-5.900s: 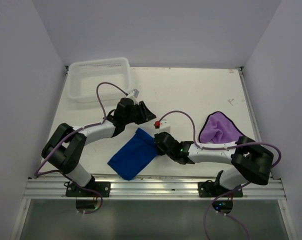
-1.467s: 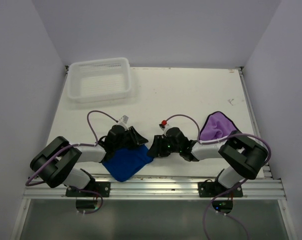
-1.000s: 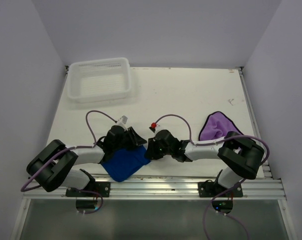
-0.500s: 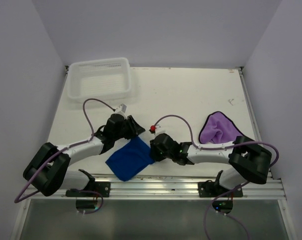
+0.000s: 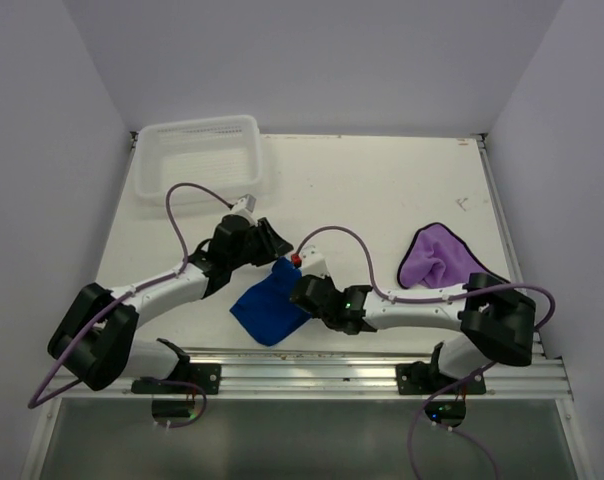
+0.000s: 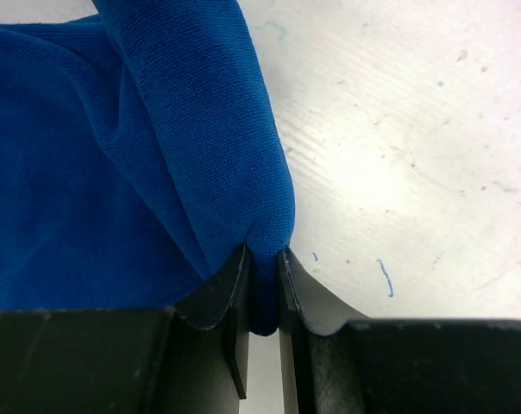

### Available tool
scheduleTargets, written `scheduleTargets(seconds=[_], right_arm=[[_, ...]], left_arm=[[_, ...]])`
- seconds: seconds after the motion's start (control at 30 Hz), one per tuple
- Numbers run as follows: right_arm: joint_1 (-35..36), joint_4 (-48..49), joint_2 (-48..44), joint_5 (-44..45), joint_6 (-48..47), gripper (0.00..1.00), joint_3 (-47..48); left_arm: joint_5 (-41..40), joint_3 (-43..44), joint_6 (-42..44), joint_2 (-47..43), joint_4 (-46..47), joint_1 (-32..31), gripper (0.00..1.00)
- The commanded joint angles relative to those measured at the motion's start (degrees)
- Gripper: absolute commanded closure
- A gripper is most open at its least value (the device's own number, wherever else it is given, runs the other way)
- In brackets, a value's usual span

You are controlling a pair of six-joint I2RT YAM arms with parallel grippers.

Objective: Roll the towels
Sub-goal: Roll the towel

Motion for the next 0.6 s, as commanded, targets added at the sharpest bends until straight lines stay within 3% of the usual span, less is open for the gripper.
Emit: scheduleTargets(seconds=[0.0,0.57], right_arm=[[3.4,-5.5,3.7,13.5,-1.8,1.00,4.6],[15.4,-24.2,22.6,33.4,3.6,1.00,20.9]], left_arm=[[1.6,1.8,0.9,0.5,0.7,0.3,0.57],[2.7,0.9,-0.8,-0.6,2.8,-1.1,0.57]])
